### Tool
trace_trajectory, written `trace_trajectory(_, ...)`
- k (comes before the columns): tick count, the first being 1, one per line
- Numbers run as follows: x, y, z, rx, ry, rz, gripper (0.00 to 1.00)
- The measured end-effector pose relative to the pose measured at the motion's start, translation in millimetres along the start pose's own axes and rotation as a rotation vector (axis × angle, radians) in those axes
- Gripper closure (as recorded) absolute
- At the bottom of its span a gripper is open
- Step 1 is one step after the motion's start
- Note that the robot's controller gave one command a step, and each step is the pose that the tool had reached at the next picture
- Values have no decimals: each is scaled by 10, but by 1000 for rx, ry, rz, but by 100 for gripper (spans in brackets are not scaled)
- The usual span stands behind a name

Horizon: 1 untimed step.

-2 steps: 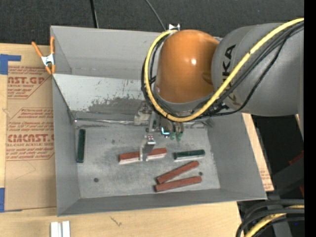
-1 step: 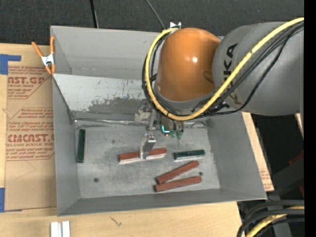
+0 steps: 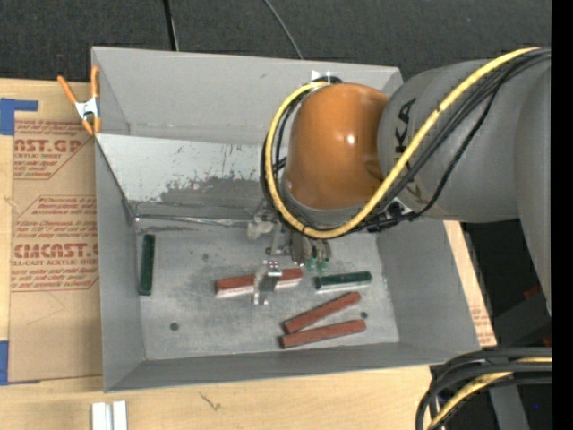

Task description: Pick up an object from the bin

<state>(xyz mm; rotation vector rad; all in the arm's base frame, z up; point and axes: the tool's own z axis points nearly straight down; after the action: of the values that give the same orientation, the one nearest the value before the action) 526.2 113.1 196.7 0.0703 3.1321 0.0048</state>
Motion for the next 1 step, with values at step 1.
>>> trace_trajectory(1,-34,-244,606,1,3,13,0)
